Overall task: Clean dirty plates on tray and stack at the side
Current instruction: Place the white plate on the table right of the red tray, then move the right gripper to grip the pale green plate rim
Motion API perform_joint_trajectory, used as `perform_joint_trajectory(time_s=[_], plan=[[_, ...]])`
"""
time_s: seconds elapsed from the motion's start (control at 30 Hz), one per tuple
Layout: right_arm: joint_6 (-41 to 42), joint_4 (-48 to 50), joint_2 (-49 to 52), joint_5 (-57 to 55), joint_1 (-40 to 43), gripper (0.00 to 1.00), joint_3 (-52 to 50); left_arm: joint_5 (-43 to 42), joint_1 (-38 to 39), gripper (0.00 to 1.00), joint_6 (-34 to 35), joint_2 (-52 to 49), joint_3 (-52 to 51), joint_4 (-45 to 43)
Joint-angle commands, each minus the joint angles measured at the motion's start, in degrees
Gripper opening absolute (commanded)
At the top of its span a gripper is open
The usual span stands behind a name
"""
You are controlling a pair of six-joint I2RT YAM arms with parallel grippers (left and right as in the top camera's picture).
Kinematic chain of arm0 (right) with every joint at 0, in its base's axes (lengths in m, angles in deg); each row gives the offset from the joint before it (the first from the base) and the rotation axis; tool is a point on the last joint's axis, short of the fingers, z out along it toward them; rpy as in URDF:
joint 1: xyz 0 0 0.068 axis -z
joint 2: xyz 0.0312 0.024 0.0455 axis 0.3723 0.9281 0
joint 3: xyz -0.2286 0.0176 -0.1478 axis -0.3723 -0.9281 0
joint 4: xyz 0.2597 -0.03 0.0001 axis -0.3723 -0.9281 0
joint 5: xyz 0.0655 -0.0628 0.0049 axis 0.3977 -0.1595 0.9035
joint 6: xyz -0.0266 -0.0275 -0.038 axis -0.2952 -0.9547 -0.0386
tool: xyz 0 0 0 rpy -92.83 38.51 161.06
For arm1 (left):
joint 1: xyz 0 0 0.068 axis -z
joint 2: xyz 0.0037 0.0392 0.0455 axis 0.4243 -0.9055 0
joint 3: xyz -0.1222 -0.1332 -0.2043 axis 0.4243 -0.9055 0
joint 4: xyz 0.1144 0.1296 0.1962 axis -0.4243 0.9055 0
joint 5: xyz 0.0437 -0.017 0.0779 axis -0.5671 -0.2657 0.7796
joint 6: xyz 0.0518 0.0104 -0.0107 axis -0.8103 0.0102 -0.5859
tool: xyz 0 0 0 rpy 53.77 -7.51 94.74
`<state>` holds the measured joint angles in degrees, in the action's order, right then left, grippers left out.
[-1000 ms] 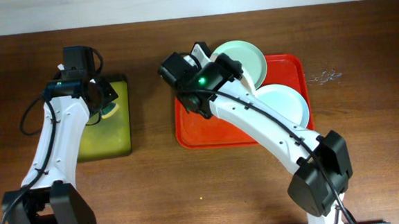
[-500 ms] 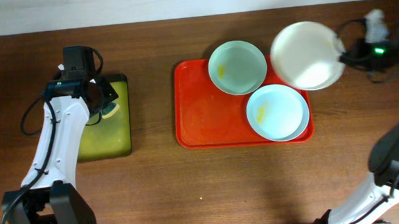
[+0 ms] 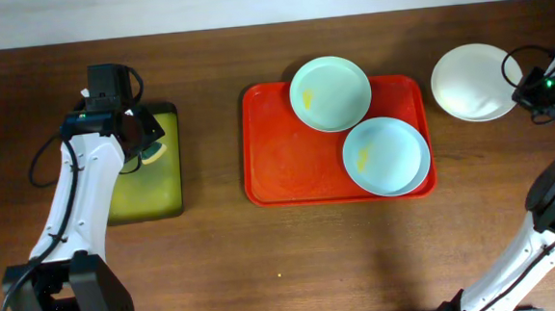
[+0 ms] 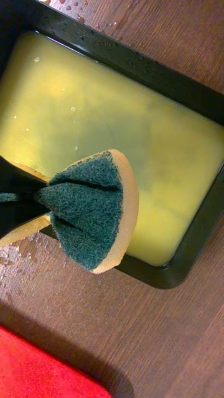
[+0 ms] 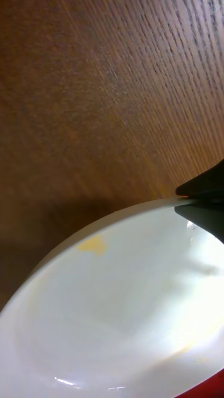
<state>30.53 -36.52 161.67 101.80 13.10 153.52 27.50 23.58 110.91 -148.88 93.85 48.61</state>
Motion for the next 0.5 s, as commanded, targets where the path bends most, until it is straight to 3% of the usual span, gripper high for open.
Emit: perform_joint_trajectory(time_s=[0.0,0.03,0.07,0.1,0.17,0.2,0.23,0.37,0.47], plan=[[0.4,-0.2,3.2,-1.2,0.3,0.04,-0.2,-0.2,0.0,0.0,-0.5,0.6,-0.2,-0.6],[0.4,-0.2,3.2,-1.2,0.3,0.04,-0.2,-0.2,0.0,0.0,-0.5,0.6,-0.2,-0.6],[0.4,-0.5,3.1,-1.2,0.3,0.14,-0.2,-0.2,0.0,0.0,-0.5,0.6,-0.2,-0.6],[0.4,-1.0,3.1,-1.2,0.3,0.38,-0.2,-0.2,0.0,0.0,-0.5,0.6,-0.2,-0.6],[0.4,-2.6,0.7,-1.2,0.4,0.6,0.4,-0.2,0.0,0.0,-0.5,0.6,-0.2,-0.6],[0.4,-2.6,-1.1,-1.2,0.3,0.88,0.5,-0.2,0.0,0.0,-0.5,0.6,-0.2,-0.6],[0.5,-2.4,-4.3,-1.2,0.3,0.99,0.7,-0.2,0.0,0.0,-0.5,0.6,-0.2,-0.8],[1.1,-2.4,-18.4,0.4,-2.6,0.98,1.0,-0.2,0.0,0.0,-0.5,0.6,-0.2,-0.9],[1.0,-4.6,-21.6,16.7,-9.2,0.99,1.0,-0.2,0.0,0.0,-0.5,0.6,-0.2,-0.8]])
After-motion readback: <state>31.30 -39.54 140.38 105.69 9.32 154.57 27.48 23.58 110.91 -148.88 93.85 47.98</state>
